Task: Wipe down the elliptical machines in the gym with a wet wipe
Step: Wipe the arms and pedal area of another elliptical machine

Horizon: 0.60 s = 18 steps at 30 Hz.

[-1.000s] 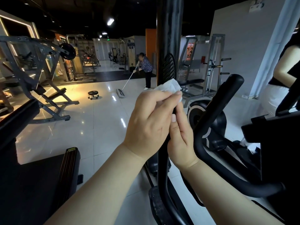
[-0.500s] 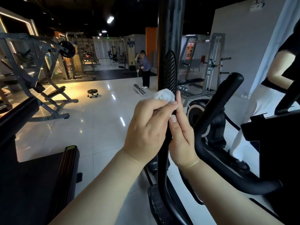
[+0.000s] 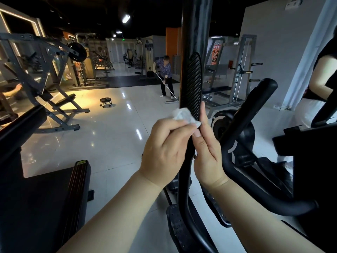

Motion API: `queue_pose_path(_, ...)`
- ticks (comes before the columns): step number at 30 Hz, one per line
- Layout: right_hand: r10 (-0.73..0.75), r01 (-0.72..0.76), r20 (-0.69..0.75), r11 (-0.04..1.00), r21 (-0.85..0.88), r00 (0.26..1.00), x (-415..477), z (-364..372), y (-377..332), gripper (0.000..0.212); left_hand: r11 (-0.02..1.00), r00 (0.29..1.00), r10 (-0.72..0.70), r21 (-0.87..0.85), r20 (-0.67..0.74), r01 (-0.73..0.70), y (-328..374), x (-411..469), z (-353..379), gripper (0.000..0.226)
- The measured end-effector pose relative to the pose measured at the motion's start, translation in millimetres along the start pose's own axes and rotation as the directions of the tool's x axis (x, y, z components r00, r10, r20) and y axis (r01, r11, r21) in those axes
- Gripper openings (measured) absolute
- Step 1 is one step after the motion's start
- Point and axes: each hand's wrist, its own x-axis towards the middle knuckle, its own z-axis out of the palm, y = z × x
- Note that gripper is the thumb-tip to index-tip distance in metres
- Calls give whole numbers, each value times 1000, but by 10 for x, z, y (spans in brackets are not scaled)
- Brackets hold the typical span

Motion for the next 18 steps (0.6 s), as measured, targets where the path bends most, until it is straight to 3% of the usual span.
queue_pose_path(4, -6, 6, -17, 1000, 12, 1000, -35, -17, 15, 56, 994, 994, -106, -39, -9, 106, -73, -140, -45, 14)
queue_pose_path(7, -4, 4, -36, 1000, -9, 999, -48, 14, 25, 52, 998, 998, -57, -32, -39, 56, 58, 59, -16, 13)
queue_pose_path(11, 81, -81, -1, 997, 15, 997, -60, -33, 65, 44, 998, 999, -32, -51, 14, 33, 144, 189, 60, 17)
queue_pose_path(18, 65, -64, 18, 998, -22, 998, -90, -84, 16, 57, 967, 972, -187, -147, 145, 208, -10, -551, -22, 13)
